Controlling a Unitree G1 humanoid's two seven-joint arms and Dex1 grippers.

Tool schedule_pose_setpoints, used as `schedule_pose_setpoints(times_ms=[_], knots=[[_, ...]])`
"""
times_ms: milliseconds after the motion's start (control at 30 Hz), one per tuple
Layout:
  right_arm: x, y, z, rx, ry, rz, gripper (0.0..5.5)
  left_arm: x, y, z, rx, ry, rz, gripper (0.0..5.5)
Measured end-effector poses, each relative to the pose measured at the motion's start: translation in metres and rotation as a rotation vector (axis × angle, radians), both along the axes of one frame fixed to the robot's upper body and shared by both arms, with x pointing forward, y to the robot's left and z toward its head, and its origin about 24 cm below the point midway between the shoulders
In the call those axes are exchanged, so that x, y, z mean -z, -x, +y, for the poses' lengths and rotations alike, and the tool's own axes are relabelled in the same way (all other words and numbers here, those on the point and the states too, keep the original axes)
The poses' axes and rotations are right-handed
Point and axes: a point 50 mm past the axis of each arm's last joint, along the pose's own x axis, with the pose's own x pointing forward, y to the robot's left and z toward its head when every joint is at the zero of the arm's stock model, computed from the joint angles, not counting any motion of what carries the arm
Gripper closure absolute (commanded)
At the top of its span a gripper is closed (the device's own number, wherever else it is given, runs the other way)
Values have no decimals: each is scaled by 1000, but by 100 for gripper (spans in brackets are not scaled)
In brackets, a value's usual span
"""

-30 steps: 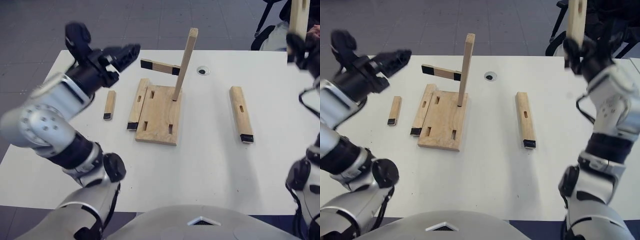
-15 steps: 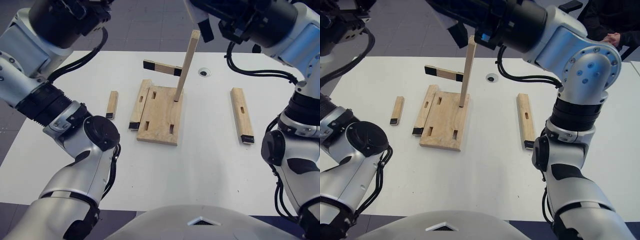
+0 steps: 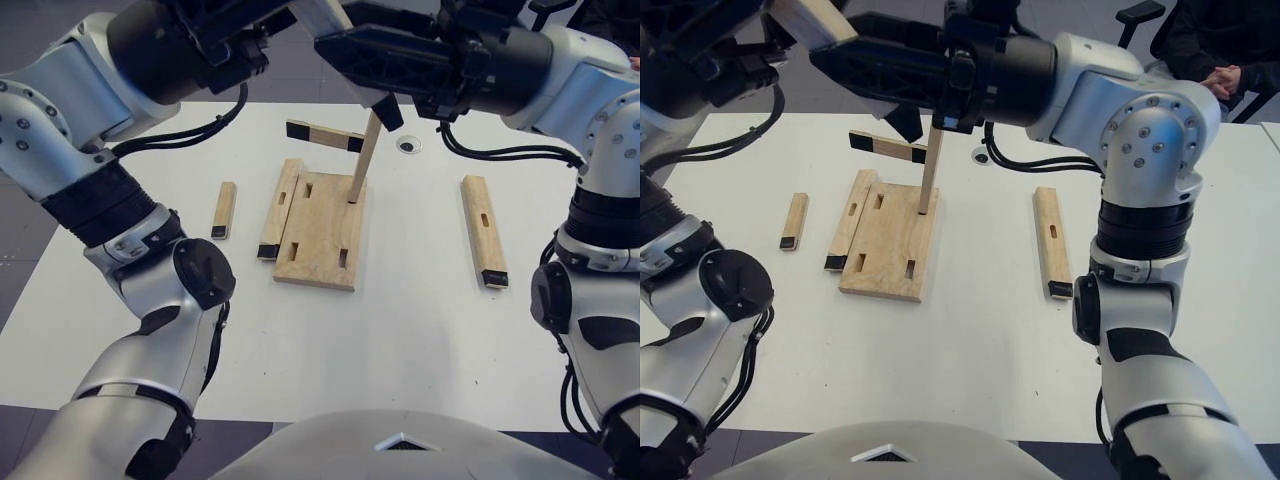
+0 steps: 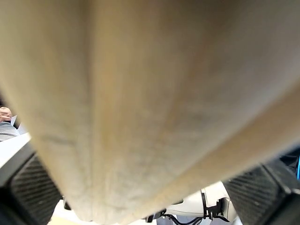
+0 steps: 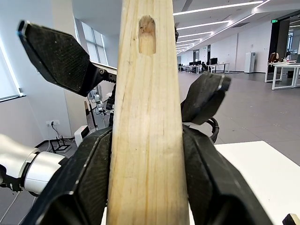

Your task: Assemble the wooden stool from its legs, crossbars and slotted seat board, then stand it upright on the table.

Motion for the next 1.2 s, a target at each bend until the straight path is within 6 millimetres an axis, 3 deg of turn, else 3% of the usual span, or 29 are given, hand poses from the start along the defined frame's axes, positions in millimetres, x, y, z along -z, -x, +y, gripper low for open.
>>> schedule_pose_setpoints(times_ms=[333, 567, 600, 767, 900, 1100, 1200], knots=[[-6, 2, 4, -37, -1, -22, 347, 2, 3, 1, -25, 50, -25, 288], [-8, 4, 3, -41, -8, -26, 347, 1, 7, -2, -48, 62, -35, 293], [-8, 4, 3, -41, -8, -26, 305, 1, 8, -2, -51, 64, -34, 294], [-6, 4, 4, -47, 8, -22, 208, 2, 10, -5, -38, 66, -29, 309], [-7, 3, -6, -37, 48, -45, 123, 7, 13, -8, -33, 38, -13, 320], [-2, 8, -50, 13, 226, -116, 5, 6, 20, 1, -25, 30, -34, 346], [1, 14, -61, -6, 276, -127, 0, 5, 21, 7, -55, 16, -41, 346]])
